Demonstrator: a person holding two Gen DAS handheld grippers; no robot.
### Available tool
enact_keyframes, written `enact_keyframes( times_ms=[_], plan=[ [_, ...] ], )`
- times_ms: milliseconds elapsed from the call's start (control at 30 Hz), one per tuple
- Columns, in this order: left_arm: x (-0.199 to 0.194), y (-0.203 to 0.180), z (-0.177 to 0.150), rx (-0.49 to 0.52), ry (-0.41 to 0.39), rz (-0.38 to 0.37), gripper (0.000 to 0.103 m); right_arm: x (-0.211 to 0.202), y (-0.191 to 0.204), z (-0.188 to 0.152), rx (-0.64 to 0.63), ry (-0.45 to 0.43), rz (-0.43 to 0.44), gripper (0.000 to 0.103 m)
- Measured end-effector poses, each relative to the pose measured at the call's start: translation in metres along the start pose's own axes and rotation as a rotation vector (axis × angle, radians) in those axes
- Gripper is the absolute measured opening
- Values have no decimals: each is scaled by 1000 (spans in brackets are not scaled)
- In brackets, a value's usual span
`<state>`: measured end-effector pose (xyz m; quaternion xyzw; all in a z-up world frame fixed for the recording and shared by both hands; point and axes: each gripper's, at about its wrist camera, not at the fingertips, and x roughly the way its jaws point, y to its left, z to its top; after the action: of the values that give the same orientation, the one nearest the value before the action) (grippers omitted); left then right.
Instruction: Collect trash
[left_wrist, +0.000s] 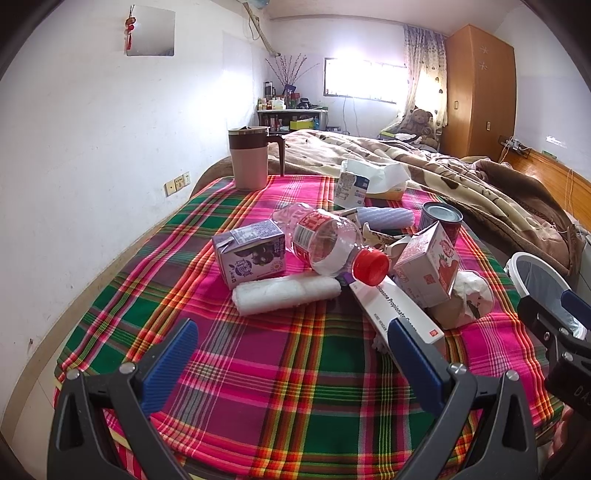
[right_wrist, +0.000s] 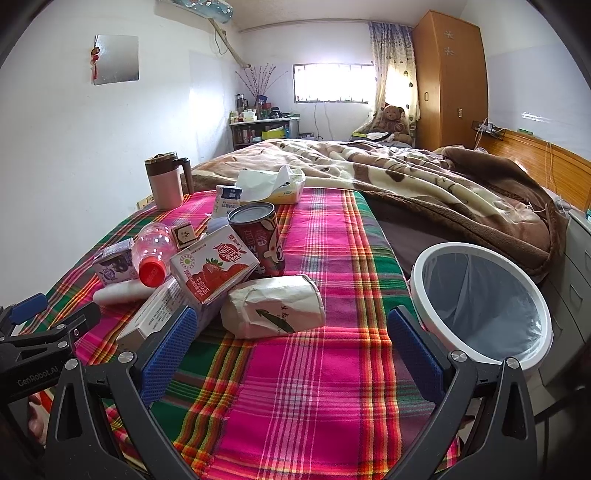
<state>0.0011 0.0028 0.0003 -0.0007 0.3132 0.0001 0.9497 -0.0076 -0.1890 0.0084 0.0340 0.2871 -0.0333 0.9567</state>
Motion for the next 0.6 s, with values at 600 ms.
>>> enact_keyframes(
  times_ms=[600],
  plan=[
    [-1,0,0,-1,0,0,103,1,-1,0,2,2,-3,103]
  ],
)
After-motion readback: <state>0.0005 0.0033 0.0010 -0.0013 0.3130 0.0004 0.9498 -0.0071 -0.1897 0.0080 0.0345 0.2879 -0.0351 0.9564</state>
